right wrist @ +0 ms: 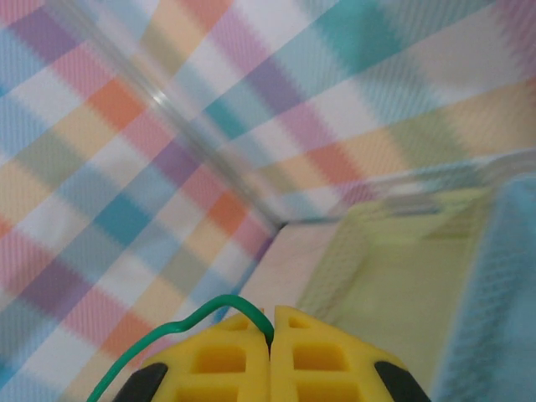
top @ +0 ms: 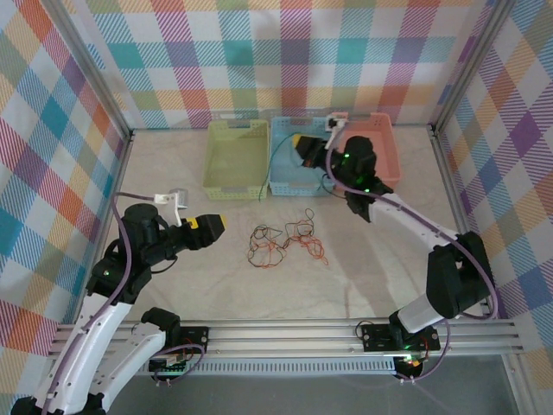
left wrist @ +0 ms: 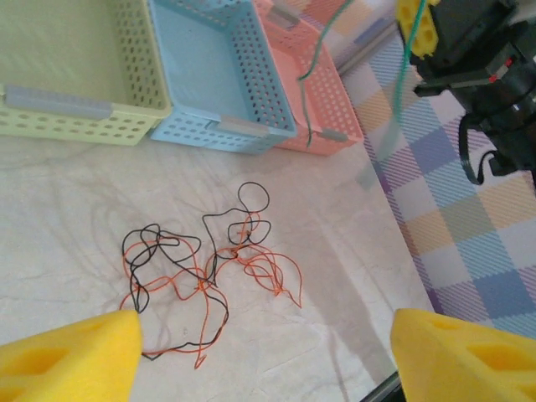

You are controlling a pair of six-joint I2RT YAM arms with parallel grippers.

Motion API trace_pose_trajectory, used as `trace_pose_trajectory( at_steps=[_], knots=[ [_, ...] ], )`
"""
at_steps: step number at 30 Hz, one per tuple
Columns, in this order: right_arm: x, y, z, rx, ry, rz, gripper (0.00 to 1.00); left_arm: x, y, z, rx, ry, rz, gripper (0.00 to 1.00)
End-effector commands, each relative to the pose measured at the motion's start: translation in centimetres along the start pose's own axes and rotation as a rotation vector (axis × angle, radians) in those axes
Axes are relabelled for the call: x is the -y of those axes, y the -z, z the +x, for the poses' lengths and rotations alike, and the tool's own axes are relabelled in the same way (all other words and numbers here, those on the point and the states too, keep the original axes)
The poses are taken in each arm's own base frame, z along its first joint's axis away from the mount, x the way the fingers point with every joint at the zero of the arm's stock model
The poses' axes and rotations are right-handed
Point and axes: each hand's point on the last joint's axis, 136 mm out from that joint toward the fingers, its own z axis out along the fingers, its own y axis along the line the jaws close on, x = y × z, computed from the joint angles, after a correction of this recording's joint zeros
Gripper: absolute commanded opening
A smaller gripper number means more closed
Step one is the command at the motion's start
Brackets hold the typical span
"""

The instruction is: Untangle the cables

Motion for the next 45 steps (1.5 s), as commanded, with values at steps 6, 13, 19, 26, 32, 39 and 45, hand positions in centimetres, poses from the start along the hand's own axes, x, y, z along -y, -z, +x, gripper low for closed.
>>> trace_pose_trajectory(
  at_steps=[6, 13, 19, 26, 32, 39, 45],
  knots=[
    [11.0, 4.1, -7.0, 0.157, 0.053, 0.391, 0.0, -0.9, 1.6, 0.2, 0.023, -0.013, -0.064, 0.81],
    [19.0, 4.7, -10.7, 0.231, -0.028, 0.53, 0.0, -1.5, 0.9, 1.1, 0.001, 0.003, -0.065, 0.8],
    [24.3, 3.0, -11.8, 0.246, -0.061, 0.573, 0.0, -2.0, 0.7, 1.6, -0.007, 0.01, -0.071, 0.8],
    [29.7, 0.2, -11.9, 0.214, -0.037, 0.63, 0.0, -2.2, 0.5, 1.9, -0.015, 0.013, -0.074, 0.8],
    [34.1, -0.5, -11.0, 0.128, 0.015, 0.726, 0.0, -2.4, 0.3, 2.1, -0.026, 0.011, -0.079, 0.79],
    [38.0, 1.6, -9.5, 0.077, 0.039, 0.879, 0.0, -2.5, -0.1, 2.2, -0.034, 0.012, -0.079, 0.79],
    [39.9, 3.3, -8.9, 0.042, 0.04, 0.973, 0.01, -2.6, -0.5, 2.2, -0.047, 0.015, -0.075, 0.79]
  ],
)
